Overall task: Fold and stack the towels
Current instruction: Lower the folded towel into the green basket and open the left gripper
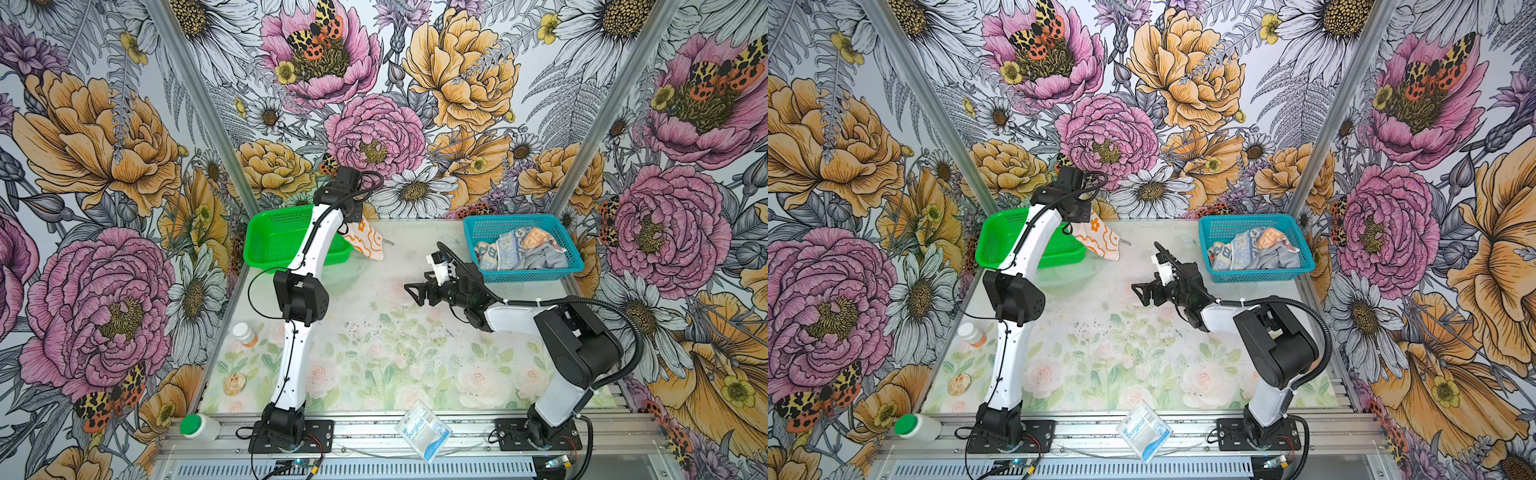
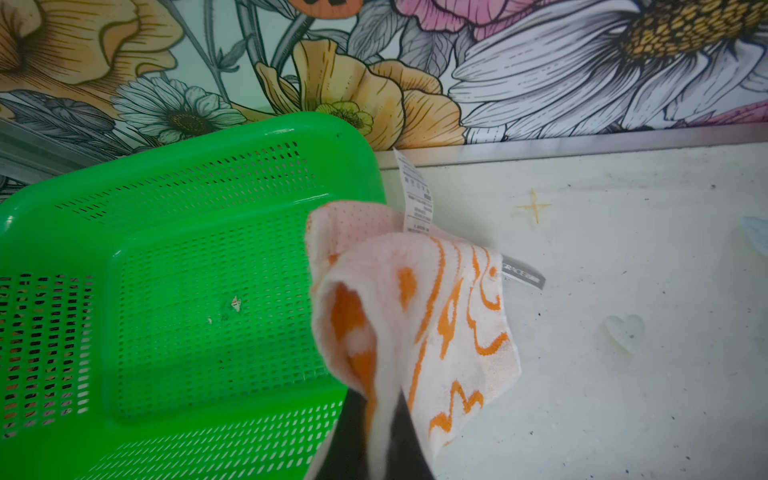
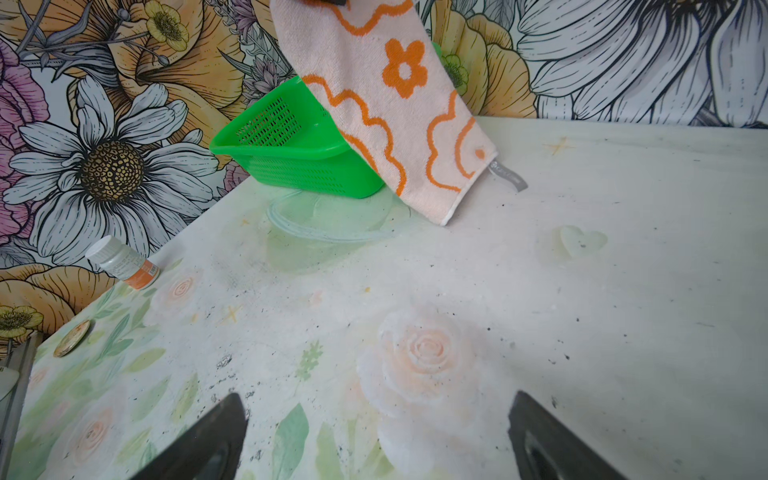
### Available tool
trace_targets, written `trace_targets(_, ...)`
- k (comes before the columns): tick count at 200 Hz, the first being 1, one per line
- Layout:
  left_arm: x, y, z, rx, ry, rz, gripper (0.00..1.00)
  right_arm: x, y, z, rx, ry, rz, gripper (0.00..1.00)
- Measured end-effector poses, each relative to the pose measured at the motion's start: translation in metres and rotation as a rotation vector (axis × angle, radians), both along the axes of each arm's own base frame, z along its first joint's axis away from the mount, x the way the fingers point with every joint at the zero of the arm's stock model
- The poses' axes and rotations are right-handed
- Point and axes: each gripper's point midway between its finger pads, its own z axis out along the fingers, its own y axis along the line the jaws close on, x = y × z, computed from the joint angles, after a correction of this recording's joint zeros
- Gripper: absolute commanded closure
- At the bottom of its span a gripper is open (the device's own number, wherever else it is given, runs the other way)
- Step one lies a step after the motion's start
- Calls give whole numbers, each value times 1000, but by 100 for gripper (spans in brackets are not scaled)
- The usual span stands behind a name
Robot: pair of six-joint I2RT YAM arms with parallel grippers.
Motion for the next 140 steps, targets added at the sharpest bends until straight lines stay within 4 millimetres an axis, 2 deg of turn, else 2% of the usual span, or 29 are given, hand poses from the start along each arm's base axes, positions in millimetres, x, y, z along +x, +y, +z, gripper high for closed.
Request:
trace_targets(33, 5, 28, 6, -13, -17, 53, 100, 3, 4, 1, 5, -1, 9, 1)
trace_targets(76, 7, 66, -4, -14, 10, 123, 100, 4, 5, -1, 2, 6, 13, 0)
trace_targets(140, 5, 110, -20, -14, 50, 194, 100, 7, 7, -3, -1, 17, 17, 0)
